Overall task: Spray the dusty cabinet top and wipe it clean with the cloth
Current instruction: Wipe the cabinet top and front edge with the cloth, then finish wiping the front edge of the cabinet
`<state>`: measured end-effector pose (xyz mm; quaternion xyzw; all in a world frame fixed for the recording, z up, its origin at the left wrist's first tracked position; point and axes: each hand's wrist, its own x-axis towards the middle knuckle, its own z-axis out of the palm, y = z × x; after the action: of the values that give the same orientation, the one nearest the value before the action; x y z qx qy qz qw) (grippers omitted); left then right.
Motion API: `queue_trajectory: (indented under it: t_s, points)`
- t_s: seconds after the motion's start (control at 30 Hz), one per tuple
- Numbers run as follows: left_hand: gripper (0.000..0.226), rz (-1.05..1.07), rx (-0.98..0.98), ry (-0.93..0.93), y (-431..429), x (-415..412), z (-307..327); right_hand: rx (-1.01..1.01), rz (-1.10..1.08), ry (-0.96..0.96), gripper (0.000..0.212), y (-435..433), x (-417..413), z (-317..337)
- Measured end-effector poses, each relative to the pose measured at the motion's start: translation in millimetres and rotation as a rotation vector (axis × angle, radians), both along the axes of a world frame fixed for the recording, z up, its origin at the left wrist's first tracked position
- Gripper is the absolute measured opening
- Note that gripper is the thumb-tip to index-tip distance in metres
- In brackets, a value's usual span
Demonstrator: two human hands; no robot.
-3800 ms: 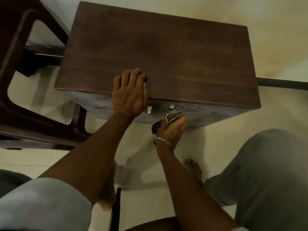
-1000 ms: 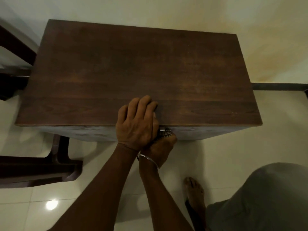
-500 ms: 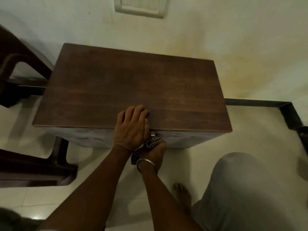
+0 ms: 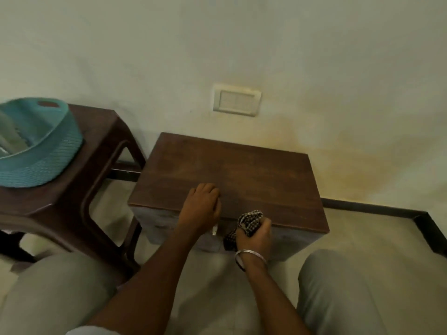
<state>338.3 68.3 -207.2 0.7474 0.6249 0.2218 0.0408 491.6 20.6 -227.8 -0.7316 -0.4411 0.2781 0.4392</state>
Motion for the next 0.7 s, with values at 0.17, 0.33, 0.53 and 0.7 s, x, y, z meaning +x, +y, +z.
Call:
queue_trajectory:
  t_s: [0.17, 0.33, 0.53, 0.7]
  points:
    - [0.013, 0.001, 0.092, 0.048, -7, -18, 56, 0.099, 0.079, -0.070, 0.048, 5, 12, 50]
    - [0.025, 0.024, 0.131, 0.094, -20, -41, 109, 0.161, 0.157, -0.101, 0.051, 13, 4, 89]
    - [0.030, 0.155, 0.234, 0.097, -44, -107, 156, 0.236, 0.327, -0.084, 0.054, 32, -55, 154]
    - [0.020, 0.314, 0.334, 0.097, -81, -174, 187, 0.328, 0.483, -0.039, 0.052, 50, -131, 198]
